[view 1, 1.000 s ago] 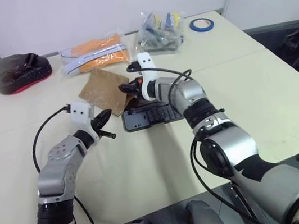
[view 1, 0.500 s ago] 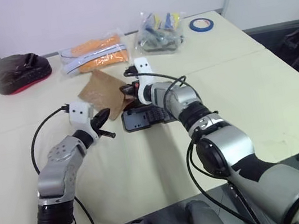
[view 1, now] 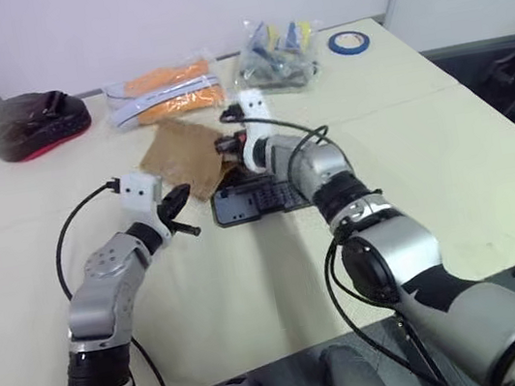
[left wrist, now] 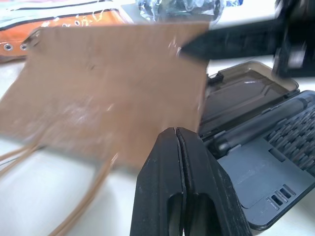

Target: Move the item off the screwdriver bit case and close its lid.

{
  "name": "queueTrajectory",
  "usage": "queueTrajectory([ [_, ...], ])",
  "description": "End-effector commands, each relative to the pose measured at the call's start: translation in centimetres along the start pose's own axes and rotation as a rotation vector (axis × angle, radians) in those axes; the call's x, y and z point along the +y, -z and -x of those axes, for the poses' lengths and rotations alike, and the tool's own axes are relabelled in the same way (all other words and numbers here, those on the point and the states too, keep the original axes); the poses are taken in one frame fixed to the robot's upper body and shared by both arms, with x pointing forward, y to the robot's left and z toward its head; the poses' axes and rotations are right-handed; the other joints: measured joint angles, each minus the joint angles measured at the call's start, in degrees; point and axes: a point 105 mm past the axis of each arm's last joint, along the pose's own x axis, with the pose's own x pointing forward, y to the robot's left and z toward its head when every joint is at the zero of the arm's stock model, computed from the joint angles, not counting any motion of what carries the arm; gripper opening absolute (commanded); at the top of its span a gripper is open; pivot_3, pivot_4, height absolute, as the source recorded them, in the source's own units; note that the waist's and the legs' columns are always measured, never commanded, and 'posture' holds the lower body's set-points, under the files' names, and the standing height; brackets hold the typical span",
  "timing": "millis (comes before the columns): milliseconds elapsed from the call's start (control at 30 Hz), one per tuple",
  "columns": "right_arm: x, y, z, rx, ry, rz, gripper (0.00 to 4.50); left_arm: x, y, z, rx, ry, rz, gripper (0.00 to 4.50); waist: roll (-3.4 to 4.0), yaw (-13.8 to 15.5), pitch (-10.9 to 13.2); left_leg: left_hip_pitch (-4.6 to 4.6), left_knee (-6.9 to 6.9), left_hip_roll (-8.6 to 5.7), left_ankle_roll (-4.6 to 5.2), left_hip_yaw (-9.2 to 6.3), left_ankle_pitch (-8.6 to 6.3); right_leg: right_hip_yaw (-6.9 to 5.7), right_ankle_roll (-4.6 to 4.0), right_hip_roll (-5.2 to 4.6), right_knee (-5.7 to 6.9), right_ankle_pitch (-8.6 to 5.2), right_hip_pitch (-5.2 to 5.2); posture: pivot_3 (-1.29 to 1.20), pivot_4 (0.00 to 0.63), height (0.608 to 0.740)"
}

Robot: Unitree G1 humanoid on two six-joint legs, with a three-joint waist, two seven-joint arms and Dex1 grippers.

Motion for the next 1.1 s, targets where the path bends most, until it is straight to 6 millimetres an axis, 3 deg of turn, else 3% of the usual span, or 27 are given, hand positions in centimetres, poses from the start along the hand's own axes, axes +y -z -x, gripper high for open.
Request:
queueTrajectory([
  [33,-5.1,-4.7,3.6,-0.205,0.248,0.105,0.06,-0.3,-1.1,-0.3,-0.046,0.013,-0.028,0.0,-0.01,0.4,0.0,0.0,0.01,-0.03,0.0,0.03,0.0,0.01,0.0,-0.02,-0.01,0.0,0.0,0.0,0.15,0.74],
  [233,-9.6,-5.3,10.1,-0.266,0.502,0.195,0.06,-0.8,-0.9,-1.1,-0.045,0.044,-0.022,0.0,0.01,0.2,0.0,0.01,-0.03,0.0,0.0,0.18,0.0,0.03,0.0,0.0,0.0,0.0,-0.04,0.0,0.15,0.74],
  [333,-11.6,-6.1,14.2,-0.301,0.687,0.334,0.06,-1.3,-0.8,-1.6,-0.045,0.072,-0.021,0.0,0.02,0.1,0.0,0.01,-0.03,0.0,0.01,0.21,0.0,0.06,0.0,0.0,0.0,0.0,-0.05,0.0,0.15,0.74],
  [433,-12.8,-6.1,16.8,-0.3,0.819,0.43,0.06,-1.8,-0.7,-2.1,-0.048,0.092,-0.018,0.0,0.02,0.4,0.0,0.02,-0.01,-0.01,0.01,0.25,0.0,0.08,0.0,0.0,-0.01,0.0,-0.03,0.0,0.15,0.74],
  [567,-13.9,-5.8,19.3,-0.29,0.97,0.5,0.06,-2.1,-0.7,-2.4,-0.049,0.111,-0.019,0.0,0.02,0.5,0.0,0.06,-0.02,0.0,0.01,0.3,0.0,0.09,0.0,0.03,0.0,0.0,-0.02,0.0,0.15,0.74],
  [833,-17.2,-3.3,22.9,-0.161,1.283,0.406,0.06,-2.3,-0.8,-2.6,-0.053,0.115,-0.021,0.0,0.02,1.0,0.0,0.06,0.01,-0.01,0.02,0.36,0.0,0.15,0.0,0.02,-0.02,0.0,-0.01,0.0,0.15,0.74],
  [1100,-18.6,-3.4,26.0,-0.132,1.527,0.441,0.06,-2.1,-0.6,-2.3,-0.049,0.105,-0.026,0.0,0.02,0.9,0.0,0.06,0.02,-0.02,0.02,0.38,0.0,0.15,0.0,0.02,-0.02,0.0,0.0,0.0,0.15,0.74],
])
